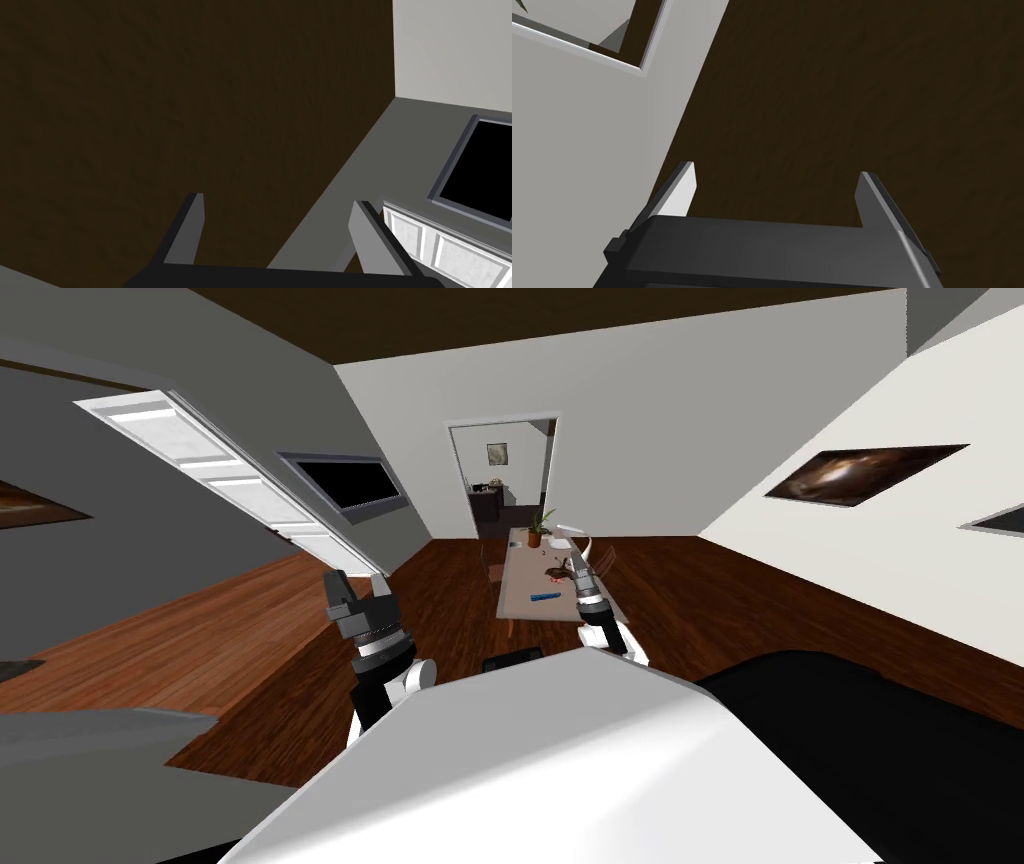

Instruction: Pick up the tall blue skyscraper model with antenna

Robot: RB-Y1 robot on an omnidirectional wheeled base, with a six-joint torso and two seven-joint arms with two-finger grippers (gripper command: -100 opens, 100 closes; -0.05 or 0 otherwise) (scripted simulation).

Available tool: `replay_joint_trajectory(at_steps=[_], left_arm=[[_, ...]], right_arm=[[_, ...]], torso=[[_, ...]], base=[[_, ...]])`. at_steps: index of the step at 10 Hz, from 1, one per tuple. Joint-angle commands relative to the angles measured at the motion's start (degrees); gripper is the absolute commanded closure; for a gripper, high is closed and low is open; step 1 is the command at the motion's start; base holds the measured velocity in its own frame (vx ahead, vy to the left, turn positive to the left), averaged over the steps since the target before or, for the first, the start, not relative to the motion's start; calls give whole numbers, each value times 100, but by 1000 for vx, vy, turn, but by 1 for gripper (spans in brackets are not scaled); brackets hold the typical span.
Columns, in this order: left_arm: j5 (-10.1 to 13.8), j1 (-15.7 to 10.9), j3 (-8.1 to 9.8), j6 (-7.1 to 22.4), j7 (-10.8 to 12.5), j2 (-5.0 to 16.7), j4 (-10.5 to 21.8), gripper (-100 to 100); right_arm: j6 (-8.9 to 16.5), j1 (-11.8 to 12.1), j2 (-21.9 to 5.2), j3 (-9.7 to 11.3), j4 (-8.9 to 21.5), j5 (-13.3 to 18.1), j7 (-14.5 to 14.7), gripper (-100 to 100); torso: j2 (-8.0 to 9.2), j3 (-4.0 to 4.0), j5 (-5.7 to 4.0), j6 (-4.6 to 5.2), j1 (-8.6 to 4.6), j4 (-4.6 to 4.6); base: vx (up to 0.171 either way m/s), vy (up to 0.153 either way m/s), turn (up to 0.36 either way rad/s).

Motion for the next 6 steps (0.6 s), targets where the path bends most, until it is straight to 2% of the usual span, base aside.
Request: replay_joint_trajectory(at_steps=[1, 4, 5, 6], left_arm=[[0, 0, 0, 0, 0, 0, 0, 0], [0, 0, 0, 0, 0, 0, 0, 0], [0, 0, 0, 0, 0, 0, 0, 0], [0, 1, 1, 0, 0, 0, 0, 0]], right_arm=[[95, -63, -223, 32, 113, -114, 286, -100], [295, -187, -635, 134, 455, -339, 804, -100], [295, -187, -635, 134, 455, -339, 876, -100], [380, -223, -774, 186, 594, -415, 1086, -100]], torso=[[0, 0, 0, 0, 0, 0], [0, 0, -1, -1, -5, 0], [-2, -1, -2, -2, -7, 0], [-2, -1, -2, 5, -10, 0]], base=[[-25, 37, 256], [-24, 27, 314], [-12, 11, 69], [-10, 16, 190]])
